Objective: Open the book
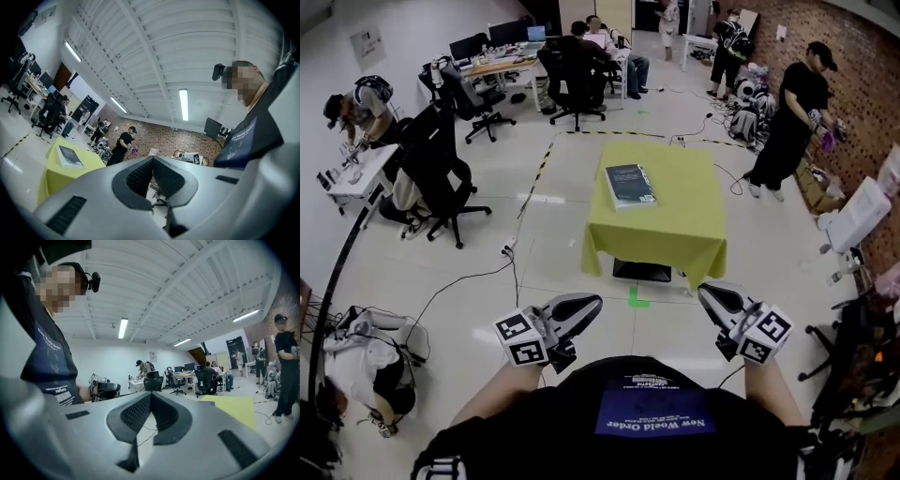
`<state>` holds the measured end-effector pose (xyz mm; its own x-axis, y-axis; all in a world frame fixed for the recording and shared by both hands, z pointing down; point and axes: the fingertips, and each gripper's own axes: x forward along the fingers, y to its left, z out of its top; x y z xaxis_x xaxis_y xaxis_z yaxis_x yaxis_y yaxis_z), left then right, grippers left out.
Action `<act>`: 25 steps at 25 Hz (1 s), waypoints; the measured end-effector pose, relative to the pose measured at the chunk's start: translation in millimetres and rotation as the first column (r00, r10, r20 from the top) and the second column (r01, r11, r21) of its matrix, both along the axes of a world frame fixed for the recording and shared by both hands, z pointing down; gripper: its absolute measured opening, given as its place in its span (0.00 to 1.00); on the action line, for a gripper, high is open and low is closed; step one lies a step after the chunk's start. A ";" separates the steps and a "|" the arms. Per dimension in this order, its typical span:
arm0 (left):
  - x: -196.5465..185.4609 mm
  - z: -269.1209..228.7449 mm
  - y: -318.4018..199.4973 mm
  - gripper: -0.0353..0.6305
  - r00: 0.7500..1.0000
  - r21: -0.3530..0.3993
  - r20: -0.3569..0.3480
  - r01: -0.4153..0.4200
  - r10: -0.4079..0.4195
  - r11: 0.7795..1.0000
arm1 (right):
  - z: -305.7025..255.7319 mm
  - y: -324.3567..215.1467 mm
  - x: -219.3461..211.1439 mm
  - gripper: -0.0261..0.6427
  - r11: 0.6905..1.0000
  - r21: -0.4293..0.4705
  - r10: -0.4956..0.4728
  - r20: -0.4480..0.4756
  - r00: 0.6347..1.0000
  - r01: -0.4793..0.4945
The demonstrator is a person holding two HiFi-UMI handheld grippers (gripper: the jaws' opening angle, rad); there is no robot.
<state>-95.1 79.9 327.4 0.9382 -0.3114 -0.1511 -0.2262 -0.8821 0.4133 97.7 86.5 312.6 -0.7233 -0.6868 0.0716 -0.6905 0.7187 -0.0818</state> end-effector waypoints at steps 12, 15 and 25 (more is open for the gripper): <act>125.5 -30.0 -105.8 0.06 0.990 0.010 -0.003 0.144 -0.144 0.990 | -21.2 -143.4 108.4 0.02 0.980 0.037 -0.192 -0.045 0.980 0.194; 128.9 -30.8 -125.3 0.06 0.988 0.001 0.028 0.155 -0.155 0.988 | -18.4 -159.6 111.7 0.02 0.978 0.025 -0.207 -0.041 0.977 0.209; 136.8 -22.4 -226.5 0.06 0.999 -0.013 -0.029 0.017 -0.017 1.000 | -7.5 -231.0 113.7 0.02 0.996 0.004 -0.089 -0.073 0.993 0.089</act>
